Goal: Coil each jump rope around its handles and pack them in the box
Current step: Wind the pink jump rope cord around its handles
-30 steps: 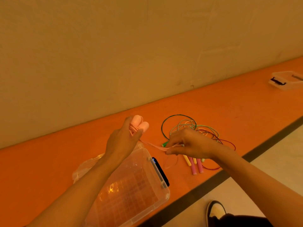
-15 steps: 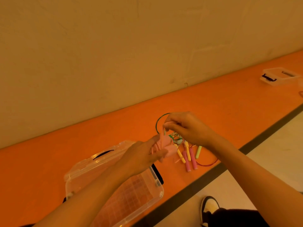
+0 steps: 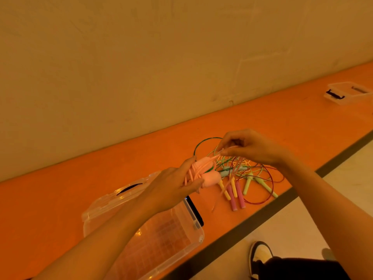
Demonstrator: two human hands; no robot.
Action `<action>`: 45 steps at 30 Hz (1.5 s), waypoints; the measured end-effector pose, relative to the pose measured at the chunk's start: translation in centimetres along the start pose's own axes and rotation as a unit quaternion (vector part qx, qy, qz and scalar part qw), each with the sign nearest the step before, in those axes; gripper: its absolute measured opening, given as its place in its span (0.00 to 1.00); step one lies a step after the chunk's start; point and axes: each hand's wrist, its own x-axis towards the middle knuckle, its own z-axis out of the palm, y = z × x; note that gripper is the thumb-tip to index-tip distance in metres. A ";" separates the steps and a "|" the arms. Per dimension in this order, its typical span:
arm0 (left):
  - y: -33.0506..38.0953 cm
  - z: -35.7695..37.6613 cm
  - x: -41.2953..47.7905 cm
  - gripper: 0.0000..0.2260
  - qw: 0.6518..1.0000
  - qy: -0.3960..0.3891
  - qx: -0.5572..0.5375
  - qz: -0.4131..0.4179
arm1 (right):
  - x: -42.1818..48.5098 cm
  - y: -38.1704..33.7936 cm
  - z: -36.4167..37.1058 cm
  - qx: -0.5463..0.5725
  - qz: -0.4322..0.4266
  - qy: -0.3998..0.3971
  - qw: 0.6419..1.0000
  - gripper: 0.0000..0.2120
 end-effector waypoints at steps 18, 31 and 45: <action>1.9 1.1 -0.9 0.42 0.995 -0.056 0.080 0.032 | -0.3 -0.5 -1.5 0.067 -0.014 0.136 0.988 0.09; 2.1 1.3 -1.4 0.31 0.970 -0.070 0.133 0.193 | 0.0 1.9 -0.9 0.081 0.132 0.033 0.987 0.06; 0.0 0.0 -0.8 0.31 0.990 0.044 0.054 0.123 | -0.9 4.4 -3.1 -0.029 0.104 0.031 0.994 0.04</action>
